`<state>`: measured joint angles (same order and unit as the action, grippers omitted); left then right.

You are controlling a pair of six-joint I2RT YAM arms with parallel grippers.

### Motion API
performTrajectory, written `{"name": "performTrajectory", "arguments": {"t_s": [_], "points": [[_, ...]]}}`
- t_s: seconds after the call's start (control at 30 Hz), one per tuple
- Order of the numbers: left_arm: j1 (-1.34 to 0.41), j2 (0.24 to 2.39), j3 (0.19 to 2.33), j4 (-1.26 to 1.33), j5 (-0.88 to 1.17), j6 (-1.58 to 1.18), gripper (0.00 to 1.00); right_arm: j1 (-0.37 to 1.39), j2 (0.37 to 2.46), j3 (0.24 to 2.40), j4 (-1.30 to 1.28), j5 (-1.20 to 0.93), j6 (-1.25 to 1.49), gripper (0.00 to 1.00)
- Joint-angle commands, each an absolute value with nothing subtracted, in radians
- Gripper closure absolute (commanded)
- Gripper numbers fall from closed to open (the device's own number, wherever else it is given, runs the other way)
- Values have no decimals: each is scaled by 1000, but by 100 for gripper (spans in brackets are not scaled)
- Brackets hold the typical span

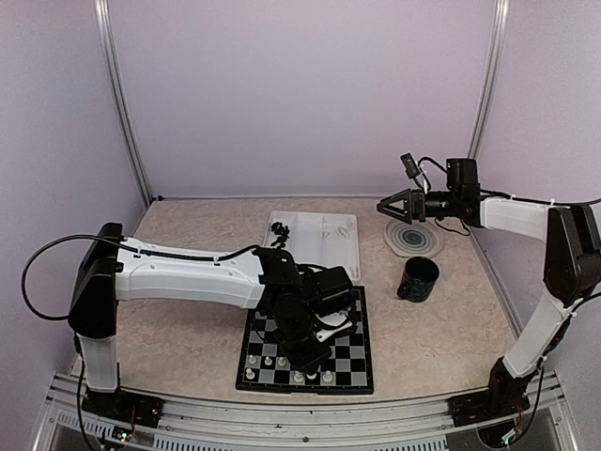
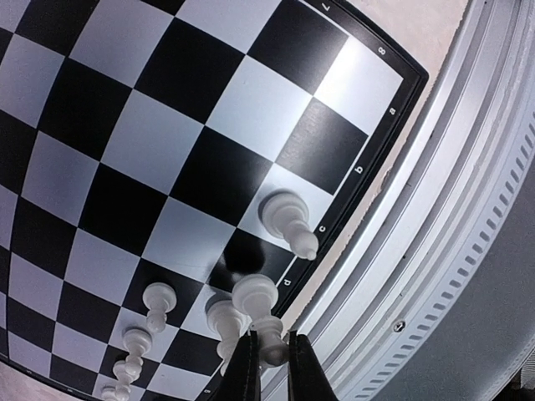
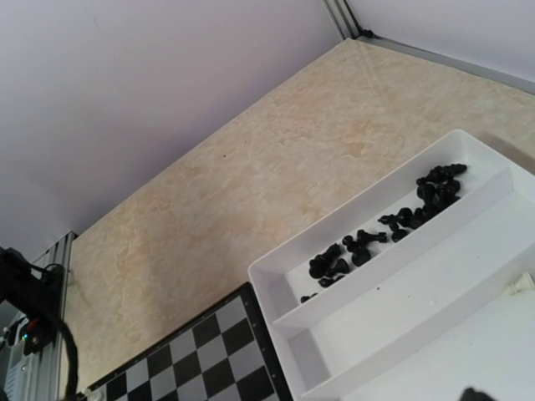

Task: Set up the chess pieces on the board
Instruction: Place the king at e1.

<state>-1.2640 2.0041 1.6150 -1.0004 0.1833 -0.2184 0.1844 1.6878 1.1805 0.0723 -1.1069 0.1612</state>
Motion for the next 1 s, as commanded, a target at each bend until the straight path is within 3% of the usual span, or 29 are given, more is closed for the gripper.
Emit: {"name": "performTrajectory", "arguments": {"t_s": [0.0,0.97], "points": [[-1276,2031,1628,-1006,202,-195,97,178,1698,1167,78,-1112,150,1],[-1276,2057,1640,-993,178,-187,91,178,1715,1167,74,-1116,148,1]]}}
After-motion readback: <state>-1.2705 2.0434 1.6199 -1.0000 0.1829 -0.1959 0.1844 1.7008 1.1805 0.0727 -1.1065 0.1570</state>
